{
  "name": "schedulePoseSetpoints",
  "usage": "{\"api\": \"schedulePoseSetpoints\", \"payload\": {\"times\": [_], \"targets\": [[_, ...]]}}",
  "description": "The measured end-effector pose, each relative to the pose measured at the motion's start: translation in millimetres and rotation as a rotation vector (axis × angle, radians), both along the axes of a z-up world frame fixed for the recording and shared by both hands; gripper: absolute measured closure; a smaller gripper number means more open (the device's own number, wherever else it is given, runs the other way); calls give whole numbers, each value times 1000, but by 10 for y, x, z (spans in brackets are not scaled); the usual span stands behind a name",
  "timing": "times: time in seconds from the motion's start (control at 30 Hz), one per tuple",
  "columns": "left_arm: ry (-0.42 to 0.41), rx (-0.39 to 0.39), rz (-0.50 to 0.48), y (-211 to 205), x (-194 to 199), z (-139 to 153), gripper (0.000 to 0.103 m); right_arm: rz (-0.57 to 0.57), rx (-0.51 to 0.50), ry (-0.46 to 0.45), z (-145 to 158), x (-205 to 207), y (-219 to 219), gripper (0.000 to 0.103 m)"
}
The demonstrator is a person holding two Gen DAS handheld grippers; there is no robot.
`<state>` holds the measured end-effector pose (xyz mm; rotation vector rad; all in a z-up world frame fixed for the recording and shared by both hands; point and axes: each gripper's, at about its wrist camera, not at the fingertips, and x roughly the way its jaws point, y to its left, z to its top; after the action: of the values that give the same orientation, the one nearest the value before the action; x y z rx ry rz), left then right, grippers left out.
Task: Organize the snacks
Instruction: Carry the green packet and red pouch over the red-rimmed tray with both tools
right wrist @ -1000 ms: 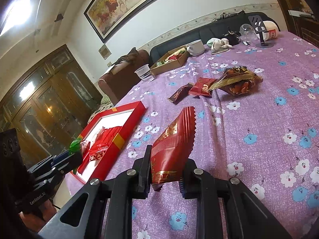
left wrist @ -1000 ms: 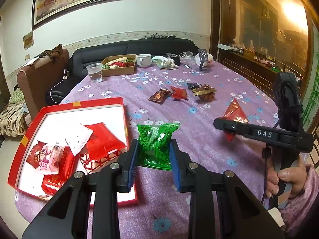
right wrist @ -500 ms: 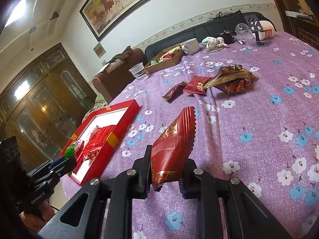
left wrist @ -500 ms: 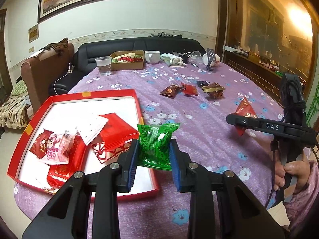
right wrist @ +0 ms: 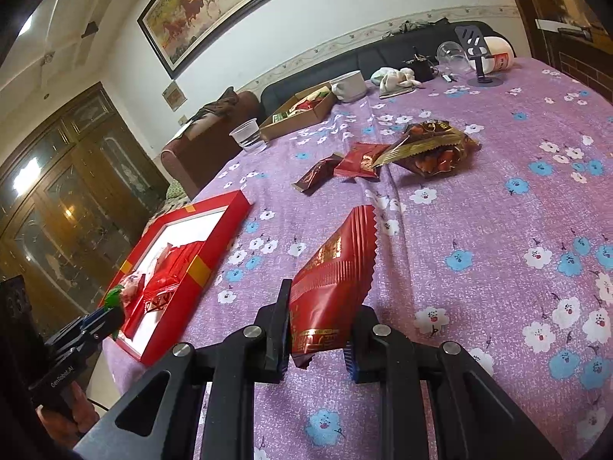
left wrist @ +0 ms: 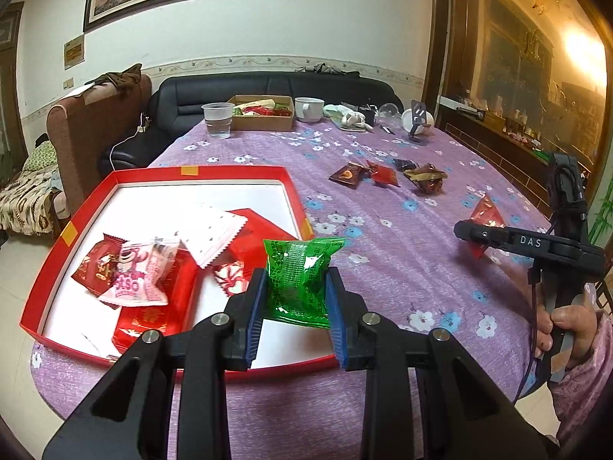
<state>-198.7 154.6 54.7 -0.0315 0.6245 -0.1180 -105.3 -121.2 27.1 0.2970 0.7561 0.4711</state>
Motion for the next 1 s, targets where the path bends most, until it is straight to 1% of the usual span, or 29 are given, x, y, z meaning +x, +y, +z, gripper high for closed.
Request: {"api": "schedulePoseSetpoints", "payload": {"times": [0.2, 0.4, 0.67, 0.87, 1.0], "targets": [[12, 4, 11, 149, 30, -27, 75, -20, -16, 9, 7, -4, 63, 80], [15, 9, 25, 272, 86, -5, 75, 38, -22, 11, 63, 18, 343, 80], [2, 32, 75, 472, 217, 79, 75, 178, -36, -32, 303, 36, 986, 79], [-35, 49, 157, 772, 271, 227, 75, 301, -52, -77, 477, -45, 1492, 79], [-65, 82, 215, 958, 314, 350, 75, 392, -63, -97, 572, -59, 1882, 79]]}}
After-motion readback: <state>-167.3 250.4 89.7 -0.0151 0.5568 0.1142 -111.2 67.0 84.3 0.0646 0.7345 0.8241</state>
